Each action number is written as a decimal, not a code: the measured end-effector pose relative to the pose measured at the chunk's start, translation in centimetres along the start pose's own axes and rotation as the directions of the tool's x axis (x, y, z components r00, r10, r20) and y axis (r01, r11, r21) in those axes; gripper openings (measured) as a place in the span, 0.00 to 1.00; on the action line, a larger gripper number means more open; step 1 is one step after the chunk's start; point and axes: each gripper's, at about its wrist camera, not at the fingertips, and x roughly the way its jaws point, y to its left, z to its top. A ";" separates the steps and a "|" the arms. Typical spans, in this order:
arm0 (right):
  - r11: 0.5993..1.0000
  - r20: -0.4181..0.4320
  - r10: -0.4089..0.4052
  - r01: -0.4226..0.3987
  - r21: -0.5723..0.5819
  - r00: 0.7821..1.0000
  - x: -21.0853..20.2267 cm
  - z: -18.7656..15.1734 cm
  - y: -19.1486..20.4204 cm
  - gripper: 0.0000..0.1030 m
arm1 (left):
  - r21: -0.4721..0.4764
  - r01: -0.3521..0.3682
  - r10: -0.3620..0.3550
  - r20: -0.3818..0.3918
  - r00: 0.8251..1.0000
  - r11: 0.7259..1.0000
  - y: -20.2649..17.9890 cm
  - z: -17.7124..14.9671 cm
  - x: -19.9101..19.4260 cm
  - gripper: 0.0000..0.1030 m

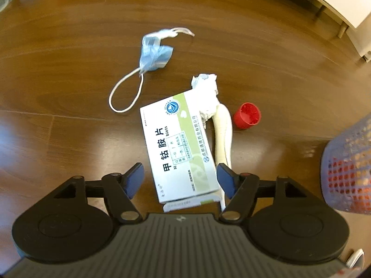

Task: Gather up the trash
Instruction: 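Move the open left tool over the white medicine box, then grasp the white medicine box with the left tool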

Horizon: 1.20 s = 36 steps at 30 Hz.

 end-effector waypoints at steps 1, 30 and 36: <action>1.000 0.001 -0.002 0.002 -0.005 1.000 -0.2 0.0 -0.2 0.09 | -0.007 0.007 -0.007 -0.002 1.000 1.000 0.0 0.1 0.5 0.64; 0.999 -0.011 0.001 -0.001 -0.033 1.000 0.2 -0.4 0.0 0.10 | -0.055 -0.006 0.007 0.031 0.999 0.998 0.0 0.4 1.6 0.78; 0.999 -0.012 0.001 -0.002 -0.049 1.000 0.5 -0.1 -0.1 0.10 | -0.077 -0.081 0.082 0.000 0.997 0.994 -0.7 1.4 3.9 0.78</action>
